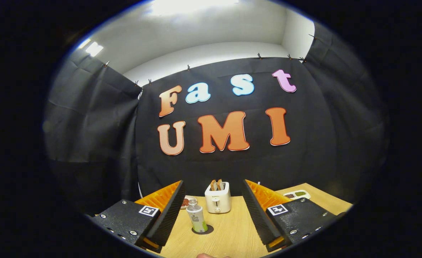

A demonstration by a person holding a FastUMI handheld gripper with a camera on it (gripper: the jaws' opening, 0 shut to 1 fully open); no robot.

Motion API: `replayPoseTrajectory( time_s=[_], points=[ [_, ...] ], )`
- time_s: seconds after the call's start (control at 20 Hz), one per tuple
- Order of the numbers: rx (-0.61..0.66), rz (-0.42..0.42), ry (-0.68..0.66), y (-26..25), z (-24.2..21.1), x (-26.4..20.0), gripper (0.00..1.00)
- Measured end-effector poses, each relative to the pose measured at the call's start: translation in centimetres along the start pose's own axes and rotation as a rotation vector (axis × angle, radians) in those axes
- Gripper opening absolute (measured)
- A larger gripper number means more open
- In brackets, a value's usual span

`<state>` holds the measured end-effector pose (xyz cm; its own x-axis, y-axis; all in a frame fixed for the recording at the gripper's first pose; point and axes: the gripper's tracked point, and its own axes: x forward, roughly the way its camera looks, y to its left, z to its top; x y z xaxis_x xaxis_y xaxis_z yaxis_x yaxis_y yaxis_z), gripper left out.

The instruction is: Take the bottle from table, then pour the juice into the cup, finally place the bottle on the coaster

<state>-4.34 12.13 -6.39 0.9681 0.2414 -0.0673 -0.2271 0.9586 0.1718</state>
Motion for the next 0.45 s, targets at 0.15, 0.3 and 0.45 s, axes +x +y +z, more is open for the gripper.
replayPoseTrajectory(
  time_s=[0.15, 0.3, 0.45],
  points=[
    [-0.045, 0.005, -0.026, -0.4, 0.6, -0.6, 0.95],
    [-0.099, -0.038, -0.058, -0.9, 1.5, -1.3, 0.95],
    [-0.084, -0.048, -0.048, -0.6, 1.4, -1.5, 0.95]
  ],
)
